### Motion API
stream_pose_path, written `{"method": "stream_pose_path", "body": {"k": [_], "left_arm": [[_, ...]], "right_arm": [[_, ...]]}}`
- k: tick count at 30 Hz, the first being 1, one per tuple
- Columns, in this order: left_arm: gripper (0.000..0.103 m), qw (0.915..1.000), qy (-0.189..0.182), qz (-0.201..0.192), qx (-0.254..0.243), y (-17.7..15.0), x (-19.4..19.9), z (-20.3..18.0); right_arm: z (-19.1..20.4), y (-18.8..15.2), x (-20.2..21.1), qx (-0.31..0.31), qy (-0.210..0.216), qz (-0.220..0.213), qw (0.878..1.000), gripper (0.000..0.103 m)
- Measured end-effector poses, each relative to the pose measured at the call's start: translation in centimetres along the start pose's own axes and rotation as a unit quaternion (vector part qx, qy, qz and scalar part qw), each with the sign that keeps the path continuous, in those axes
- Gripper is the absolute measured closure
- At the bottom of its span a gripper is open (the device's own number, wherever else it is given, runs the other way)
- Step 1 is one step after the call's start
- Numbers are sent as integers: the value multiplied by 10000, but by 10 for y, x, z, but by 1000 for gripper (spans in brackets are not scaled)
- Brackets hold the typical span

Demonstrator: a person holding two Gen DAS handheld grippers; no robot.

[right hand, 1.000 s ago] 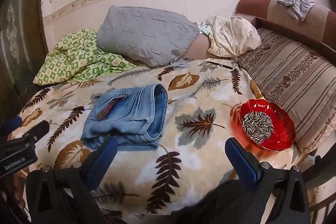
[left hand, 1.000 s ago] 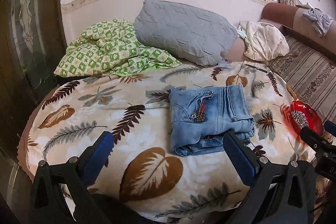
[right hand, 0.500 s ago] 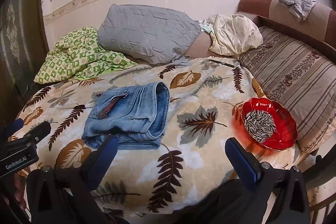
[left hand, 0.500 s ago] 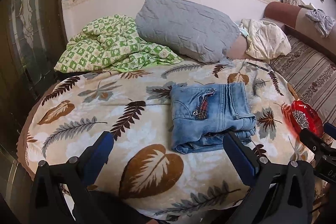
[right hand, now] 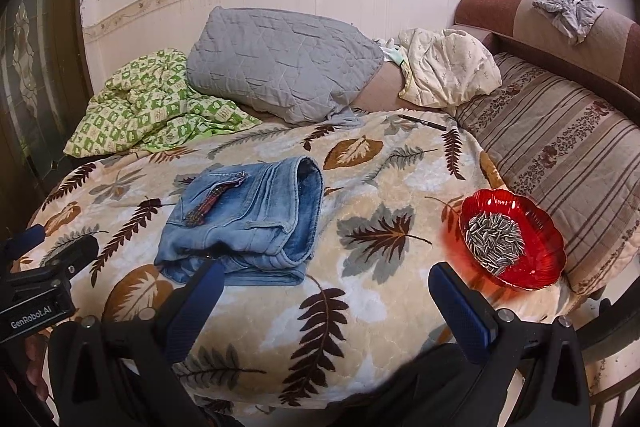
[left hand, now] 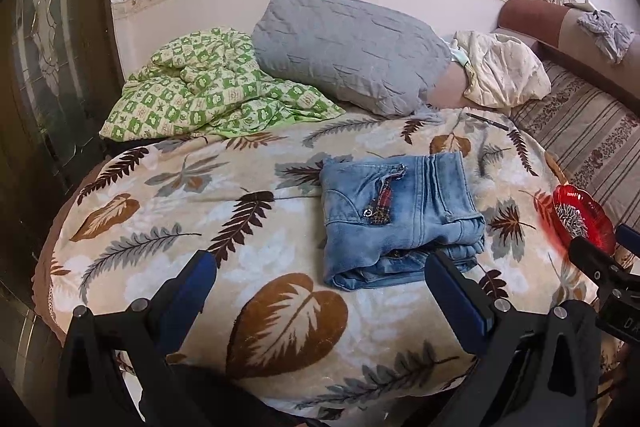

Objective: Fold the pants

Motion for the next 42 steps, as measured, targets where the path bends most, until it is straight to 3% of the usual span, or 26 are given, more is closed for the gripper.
{"method": "stream_pose_path", "body": {"k": [42], "left_arm": [[0,10000,15,32,-20,-1,1,-1]], "right_arm": [[2,-1,-2,39,30,26,10000,0]]}}
Point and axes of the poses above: each gripper's, at about its wrist camera, not at the fingertips, and x roughly against the way its jaws point, z to its left, y to its top, the point moved 2 cm from there along -x, roughly the way its jaws point, and after that the axes turned 3 degrees about -x, right-handed, at the moved point
